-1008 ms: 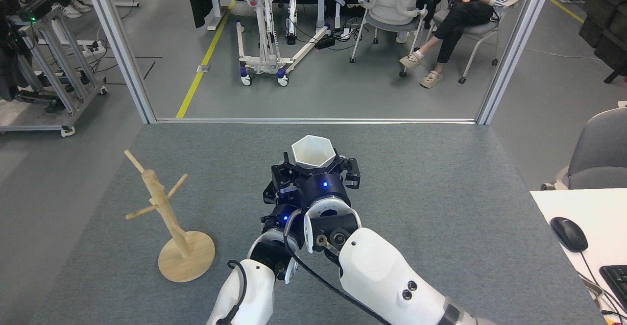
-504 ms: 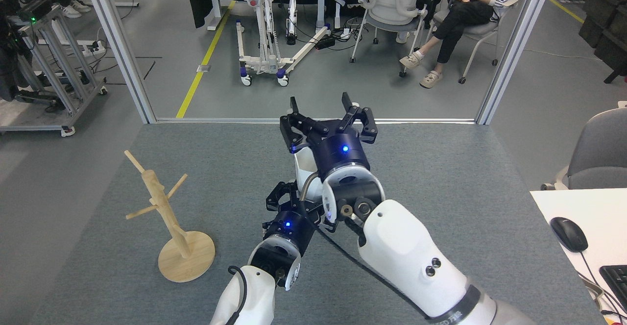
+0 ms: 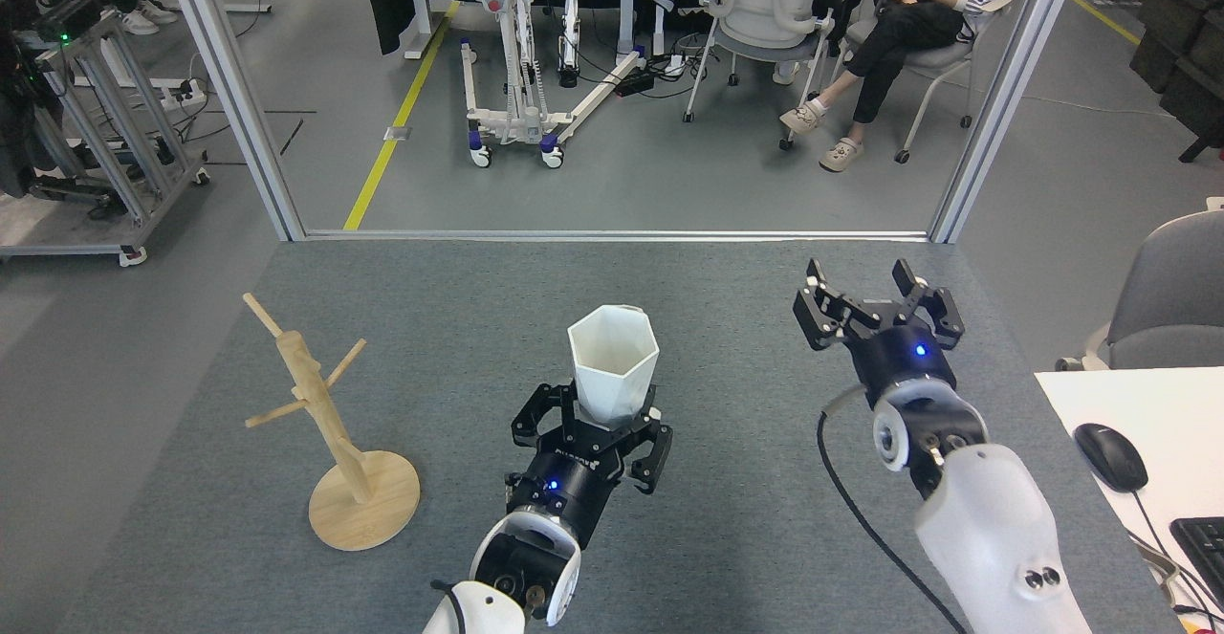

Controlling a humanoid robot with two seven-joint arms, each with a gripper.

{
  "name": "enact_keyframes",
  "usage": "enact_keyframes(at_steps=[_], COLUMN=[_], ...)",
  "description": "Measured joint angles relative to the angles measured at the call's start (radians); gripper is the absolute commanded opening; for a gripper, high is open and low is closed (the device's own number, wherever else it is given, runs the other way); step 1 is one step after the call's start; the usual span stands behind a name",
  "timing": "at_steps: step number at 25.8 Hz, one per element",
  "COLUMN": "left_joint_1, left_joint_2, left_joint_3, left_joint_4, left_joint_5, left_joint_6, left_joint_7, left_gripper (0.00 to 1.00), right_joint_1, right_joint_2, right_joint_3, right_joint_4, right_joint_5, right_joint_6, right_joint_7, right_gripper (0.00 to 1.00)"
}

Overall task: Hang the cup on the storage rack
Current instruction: 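Open the right gripper and withdraw it, leaving the cup in left, then move the cup with the left gripper to a peg of the wooden rack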

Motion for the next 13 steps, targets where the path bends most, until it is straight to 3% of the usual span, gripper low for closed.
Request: enact_keyframes(at_steps=[7,13], left_joint_1=[0.171,0.297], left_joint_2=[0.116,0.154], left_joint_3=[0.015,0.058], left_joint_4=[-0.218,-0.262], left_joint_5=[-0.071,-0.087], left_joint_6=[-0.026,-0.01], left_joint_7=[0.03,0.185], left_gripper=[0.0,0.0], right_joint_1=[0.227,0.313], right_joint_2=[-0.007,0.03], right_joint_3=[-0.255,-0.306], right_joint_4=[0.031,0.034], right_joint_5=[0.086,0.143], right_joint_6=[-0.199,-0.224], right_joint_7=[-0.038,-0.072], right_gripper=[0.99,0.99])
